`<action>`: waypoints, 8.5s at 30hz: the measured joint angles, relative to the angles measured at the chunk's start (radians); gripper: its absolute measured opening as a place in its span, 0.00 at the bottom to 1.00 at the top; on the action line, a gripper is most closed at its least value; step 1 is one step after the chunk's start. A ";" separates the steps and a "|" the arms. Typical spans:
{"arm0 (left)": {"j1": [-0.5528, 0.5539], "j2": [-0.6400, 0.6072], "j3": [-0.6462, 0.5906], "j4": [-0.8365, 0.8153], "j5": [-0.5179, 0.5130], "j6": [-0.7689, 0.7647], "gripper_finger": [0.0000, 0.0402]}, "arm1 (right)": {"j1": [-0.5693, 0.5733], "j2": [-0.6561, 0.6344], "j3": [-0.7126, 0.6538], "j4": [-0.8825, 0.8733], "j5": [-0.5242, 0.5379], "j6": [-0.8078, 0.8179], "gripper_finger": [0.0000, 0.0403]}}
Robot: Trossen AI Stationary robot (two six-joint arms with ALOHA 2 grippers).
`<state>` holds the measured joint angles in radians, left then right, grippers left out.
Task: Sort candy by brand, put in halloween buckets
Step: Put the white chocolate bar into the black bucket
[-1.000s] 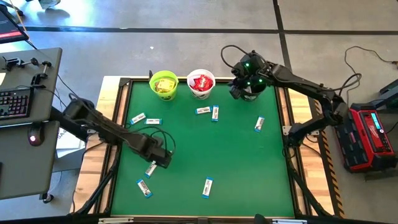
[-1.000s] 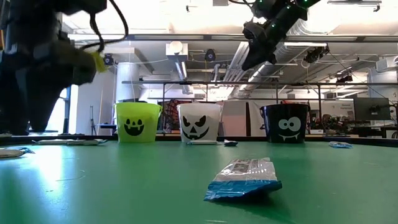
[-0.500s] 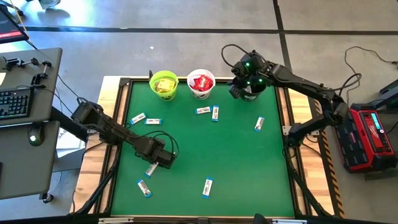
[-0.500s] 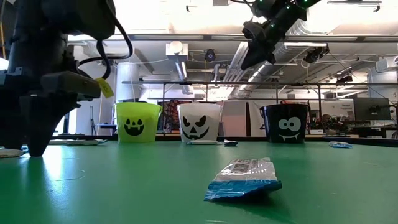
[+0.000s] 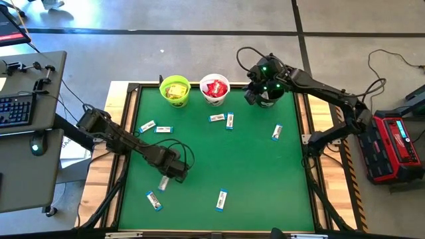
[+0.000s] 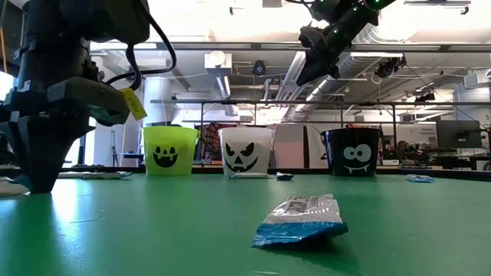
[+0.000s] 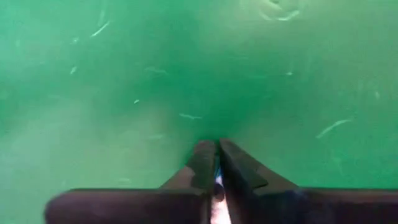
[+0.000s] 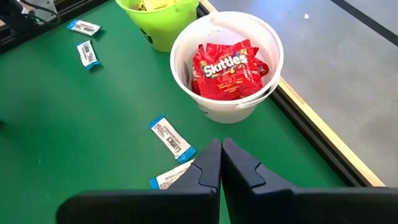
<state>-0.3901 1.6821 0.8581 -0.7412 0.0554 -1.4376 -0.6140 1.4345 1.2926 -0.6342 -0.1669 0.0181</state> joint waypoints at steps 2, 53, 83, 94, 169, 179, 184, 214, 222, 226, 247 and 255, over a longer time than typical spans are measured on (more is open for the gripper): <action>0.003 -0.004 -0.002 0.007 0.001 0.019 0.01 | 0.000 0.000 0.000 0.005 0.000 0.000 0.00; 0.017 -0.169 -0.070 0.076 0.244 -0.030 0.47 | 0.067 0.000 0.000 0.005 -0.001 -0.080 0.00; 0.042 -0.051 -0.070 0.072 0.093 -0.355 0.49 | 0.067 0.000 0.000 0.005 -0.001 -0.079 0.00; 0.035 -0.048 -0.074 0.084 0.088 -0.273 0.31 | 0.067 0.000 0.000 0.010 -0.001 -0.079 0.00; 0.358 -0.491 -0.268 0.236 0.133 0.849 0.31 | 0.726 0.346 -0.001 0.511 0.115 0.419 0.43; 0.448 -0.449 -0.358 0.415 0.199 0.833 0.34 | 0.726 0.346 0.000 0.525 0.115 0.419 0.43; 0.470 -0.361 -0.360 0.417 0.206 0.851 0.35 | 0.726 0.346 0.000 0.526 0.115 0.419 0.43; 0.501 -0.256 -0.361 0.587 0.200 0.946 0.00 | 0.728 0.346 0.000 0.509 0.114 0.434 0.30; 0.502 -0.354 -0.362 0.586 0.113 0.943 0.00 | 0.740 0.381 0.000 0.463 0.155 0.548 0.35; 0.499 -0.360 -0.362 0.587 0.086 0.964 0.00 | 0.743 0.450 0.000 0.512 0.201 0.553 0.45; 0.420 -0.362 -0.360 0.697 -0.160 1.095 0.00 | 0.519 0.581 0.009 0.620 0.006 0.073 0.56; 0.420 -0.362 -0.360 0.723 -0.170 1.147 0.00 | 0.480 0.627 0.031 0.664 -0.017 -0.026 0.56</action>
<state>0.0299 1.3201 0.4984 -0.0177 -0.1146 -0.2904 -0.1338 2.0614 1.3231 0.0297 -0.1841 -0.0074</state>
